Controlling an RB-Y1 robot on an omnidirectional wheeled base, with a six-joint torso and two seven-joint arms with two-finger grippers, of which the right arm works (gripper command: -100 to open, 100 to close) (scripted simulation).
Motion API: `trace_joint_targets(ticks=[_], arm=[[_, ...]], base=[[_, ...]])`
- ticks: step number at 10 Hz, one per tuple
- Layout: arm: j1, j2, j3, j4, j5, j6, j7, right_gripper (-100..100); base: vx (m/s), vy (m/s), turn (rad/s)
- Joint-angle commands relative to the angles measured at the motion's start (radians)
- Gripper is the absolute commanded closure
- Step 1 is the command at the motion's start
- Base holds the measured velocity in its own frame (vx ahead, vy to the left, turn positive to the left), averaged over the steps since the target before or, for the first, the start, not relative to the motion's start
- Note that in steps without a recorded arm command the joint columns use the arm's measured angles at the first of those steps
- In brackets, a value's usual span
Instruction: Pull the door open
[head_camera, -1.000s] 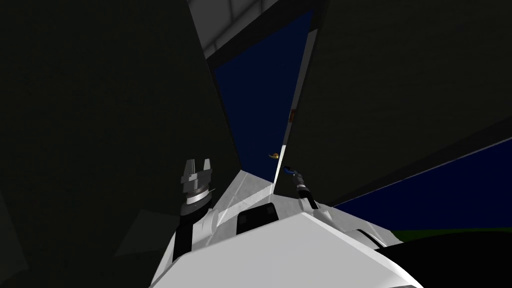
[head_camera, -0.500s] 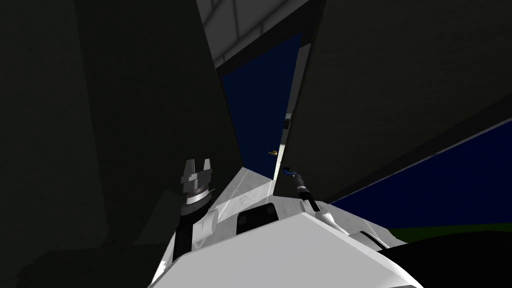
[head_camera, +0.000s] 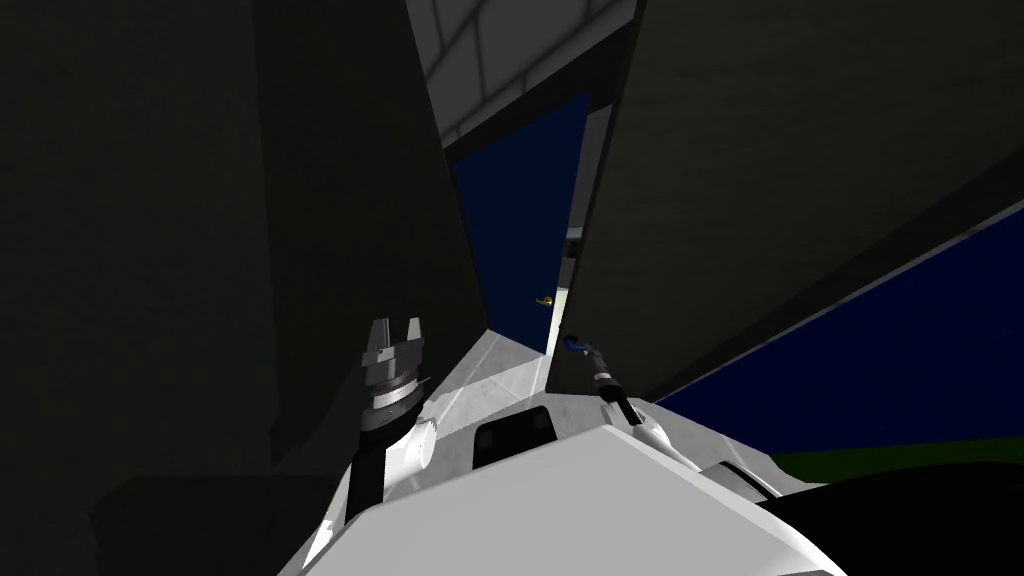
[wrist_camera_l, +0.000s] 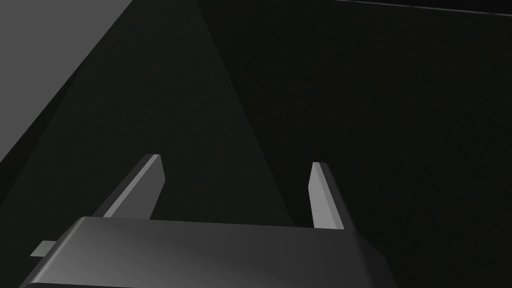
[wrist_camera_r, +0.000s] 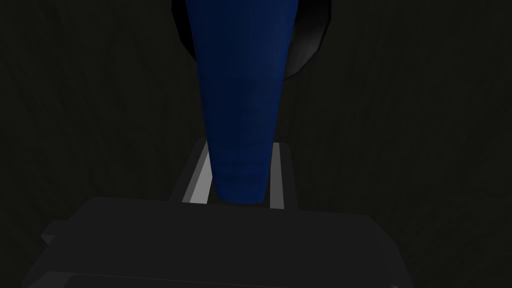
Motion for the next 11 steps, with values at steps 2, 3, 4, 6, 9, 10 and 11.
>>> trace_joint_targets(ticks=[2, 3, 4, 6, 9, 10, 11], arm=[[0.017, -0.012, 0.02, -0.006, 0.006, -0.015, -0.017, 100], [0.021, -0.015, 0.025, -0.008, 0.008, -0.02, -0.022, 100], [0.029, -0.022, 0.036, -0.011, 0.012, -0.03, -0.032, 100], [0.046, -0.036, 0.061, -0.017, 0.02, -0.052, -0.053, 100], [0.066, -0.053, 0.089, -0.025, 0.029, -0.078, -0.078, 100], [0.074, -0.059, 0.1, -0.028, 0.033, -0.088, -0.088, 100], [0.074, -0.064, 0.086, -0.023, 0.027, -0.077, -0.082, 100]], base=[[-0.09, -0.022, 0.049], [-0.185, -0.003, 0.114], [-0.185, -0.004, 0.088], [-0.196, -0.032, 0.115], [-0.222, -0.039, 0.117], [-0.117, -0.009, 0.017], [-0.06, -0.015, -0.017]])
